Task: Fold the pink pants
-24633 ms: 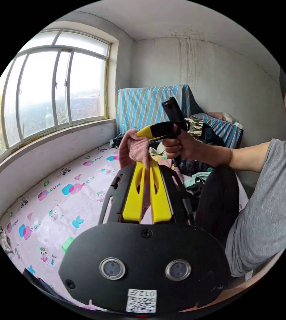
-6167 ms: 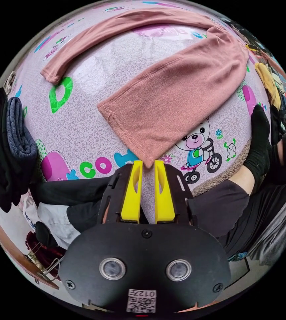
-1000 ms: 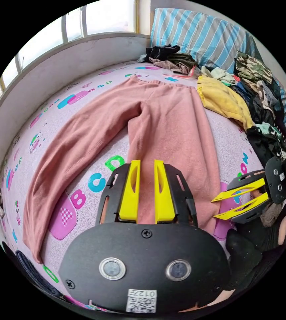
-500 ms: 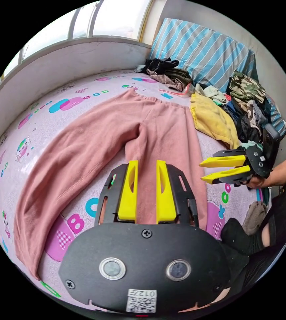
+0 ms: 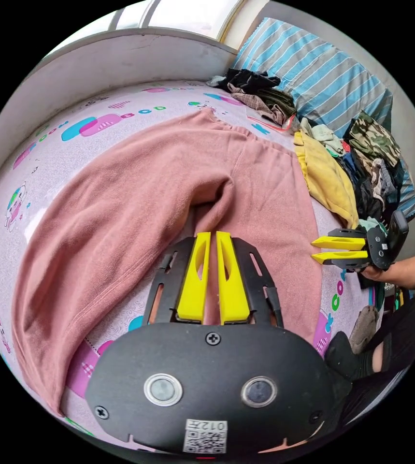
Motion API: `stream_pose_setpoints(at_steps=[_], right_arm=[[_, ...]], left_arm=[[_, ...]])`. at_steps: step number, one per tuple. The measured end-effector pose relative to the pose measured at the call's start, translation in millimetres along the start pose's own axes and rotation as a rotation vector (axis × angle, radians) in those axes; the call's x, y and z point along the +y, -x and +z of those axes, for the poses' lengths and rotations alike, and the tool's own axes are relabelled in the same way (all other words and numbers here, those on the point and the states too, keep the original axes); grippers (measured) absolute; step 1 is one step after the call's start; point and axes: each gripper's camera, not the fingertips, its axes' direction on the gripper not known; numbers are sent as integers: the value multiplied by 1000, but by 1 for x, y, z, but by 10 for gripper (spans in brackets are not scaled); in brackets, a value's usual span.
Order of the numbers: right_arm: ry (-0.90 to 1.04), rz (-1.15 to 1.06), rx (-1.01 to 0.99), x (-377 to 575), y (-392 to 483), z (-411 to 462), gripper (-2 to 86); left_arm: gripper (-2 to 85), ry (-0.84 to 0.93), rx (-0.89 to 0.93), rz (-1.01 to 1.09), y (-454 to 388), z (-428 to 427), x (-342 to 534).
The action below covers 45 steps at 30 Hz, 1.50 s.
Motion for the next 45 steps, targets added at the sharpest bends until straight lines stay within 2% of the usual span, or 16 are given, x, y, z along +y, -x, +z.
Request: stream_pose_setpoints(at_steps=[2, 5, 10, 12, 17, 20, 24, 28, 32, 34, 42, 45], right_arm=[[22, 15, -24, 1, 8, -9, 60], [-78, 56, -12, 4, 22, -33, 60], [59, 30, -58, -2, 62, 20, 67], [41, 18, -36, 16, 79, 21, 59], [59, 33, -16, 49, 133, 17, 64], [15, -52, -105, 61, 213, 0, 67], [15, -262, -268, 85, 361, 2, 63], [73, -402, -379, 99, 474, 21, 52], [142, -408, -435, 90, 531, 55, 54], [249, -427, -475, 83, 564, 87, 53], [456, -425, -579, 77, 611, 151, 26], [469, -439, -592, 73, 623, 163, 22]], left_arm=[[13, -45, -35, 33, -7, -16, -4], [16, -125, -12, 88, -21, -32, -15], [15, -16, -61, 109, -26, 1, -45], [13, 44, -108, 74, -16, 15, -50], [15, 35, -24, 65, 5, -8, -48], [17, 17, 81, 166, -7, -47, -12], [18, 46, 46, 223, -25, -73, 57], [16, 101, -2, 144, -27, -81, 117], [12, 125, -37, 40, -16, -71, 136], [10, 149, -38, 17, -12, -63, 137], [5, 126, -20, -75, 5, -63, 145], [5, 119, -24, -86, 4, -63, 148]])
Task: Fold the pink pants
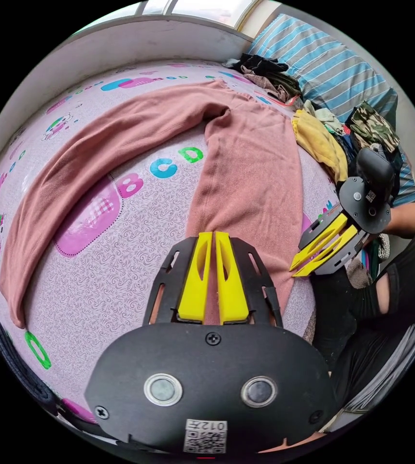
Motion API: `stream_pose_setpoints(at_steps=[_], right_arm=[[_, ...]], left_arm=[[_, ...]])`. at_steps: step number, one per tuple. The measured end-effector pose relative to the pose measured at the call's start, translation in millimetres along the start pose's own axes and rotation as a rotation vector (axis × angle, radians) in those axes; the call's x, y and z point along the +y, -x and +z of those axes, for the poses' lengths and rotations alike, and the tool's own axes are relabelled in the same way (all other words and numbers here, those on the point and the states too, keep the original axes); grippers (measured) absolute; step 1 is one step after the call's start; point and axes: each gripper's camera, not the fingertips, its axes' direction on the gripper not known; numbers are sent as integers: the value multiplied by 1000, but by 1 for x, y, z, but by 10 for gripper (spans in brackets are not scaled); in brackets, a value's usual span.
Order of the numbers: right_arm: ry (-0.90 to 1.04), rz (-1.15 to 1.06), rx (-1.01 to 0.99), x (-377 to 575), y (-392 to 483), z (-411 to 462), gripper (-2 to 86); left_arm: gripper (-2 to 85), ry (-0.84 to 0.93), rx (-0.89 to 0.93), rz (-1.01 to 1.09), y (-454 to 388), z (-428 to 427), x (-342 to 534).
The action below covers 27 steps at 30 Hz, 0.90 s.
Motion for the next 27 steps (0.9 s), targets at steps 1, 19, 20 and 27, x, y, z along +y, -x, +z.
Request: stream_pose_setpoints(at_steps=[1, 19, 20, 27], right_arm=[[3, -5, -3, -4, 0, 2, 21], [72, -159, -47, -75, 10, 36, 2], [73, -163, -45, -75, 5, 32, 1], [-220, 44, 74, -27, -117, -118, -6]], left_arm=[[5, 1, 7, -2, 1, 0, 1], [7, -7, -46, -83, 9, -11, 46], [7, -8, -36, -91, 10, -12, 49], [6, -114, -66, -10, -16, -43, 46]])
